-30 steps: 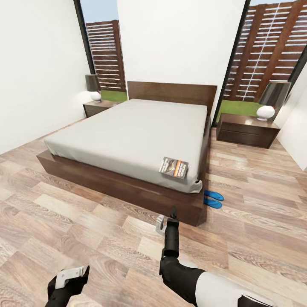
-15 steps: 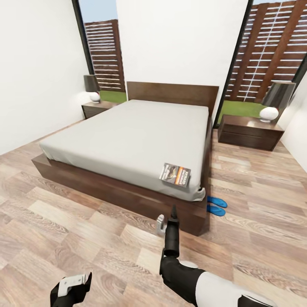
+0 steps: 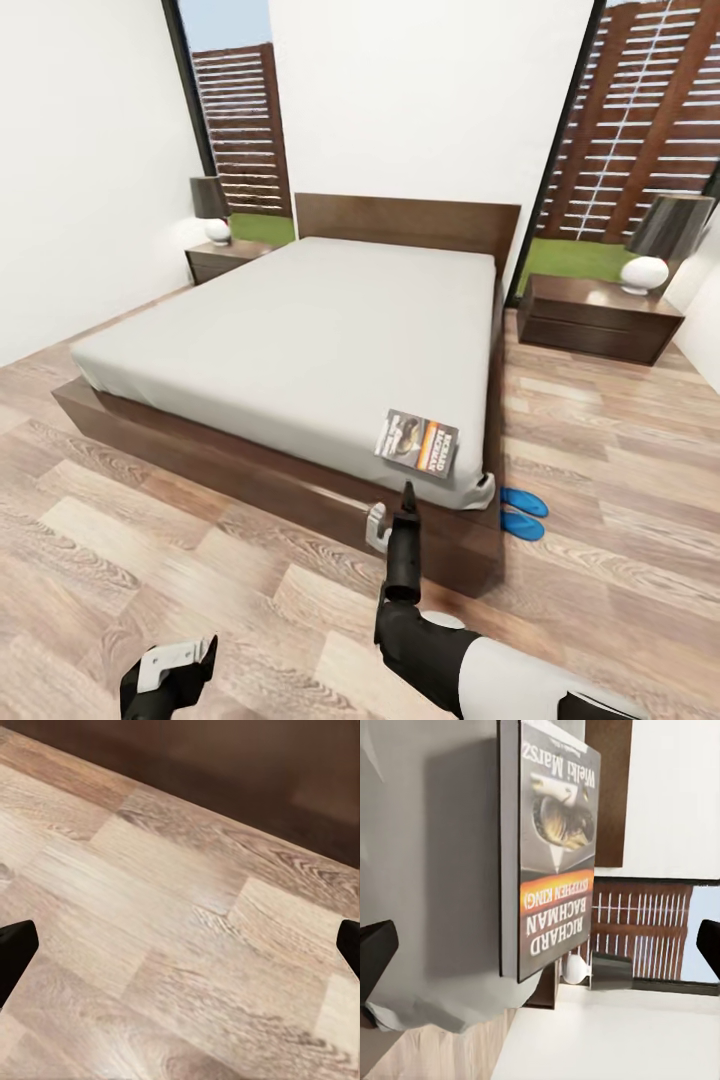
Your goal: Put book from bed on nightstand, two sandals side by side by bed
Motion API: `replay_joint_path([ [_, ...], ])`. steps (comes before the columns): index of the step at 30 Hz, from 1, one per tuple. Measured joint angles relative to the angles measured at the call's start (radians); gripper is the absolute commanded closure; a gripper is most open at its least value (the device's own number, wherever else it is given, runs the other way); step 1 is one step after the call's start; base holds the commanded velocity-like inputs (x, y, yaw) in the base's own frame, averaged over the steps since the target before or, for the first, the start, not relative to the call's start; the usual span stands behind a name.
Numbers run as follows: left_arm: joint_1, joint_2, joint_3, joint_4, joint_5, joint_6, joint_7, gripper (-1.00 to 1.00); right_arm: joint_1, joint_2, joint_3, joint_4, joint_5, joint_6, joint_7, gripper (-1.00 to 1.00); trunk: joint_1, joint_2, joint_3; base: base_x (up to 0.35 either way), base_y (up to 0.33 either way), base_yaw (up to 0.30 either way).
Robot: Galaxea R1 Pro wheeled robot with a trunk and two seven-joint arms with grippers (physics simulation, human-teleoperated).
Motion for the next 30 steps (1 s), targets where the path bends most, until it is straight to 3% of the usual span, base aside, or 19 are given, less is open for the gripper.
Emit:
replay_joint_path([
  [5,0.0,-0.001,0.001,0.0,0.0,0.0,0.0,-1.0,0.0,0.0,-0.001,0.0,0.001,0.0,0.001,-1.0,0.0,0.0,0.0,0.249,0.0,0.0],
  [30,0.0,-0.002,-0.001,0.0,0.0,0.0,0.0,-1.0,0.0,0.001,-0.002,0.0,0.0,-0.002,0.001,-1.0,0.001,0.0,0.0,0.061,-0.042,0.0],
])
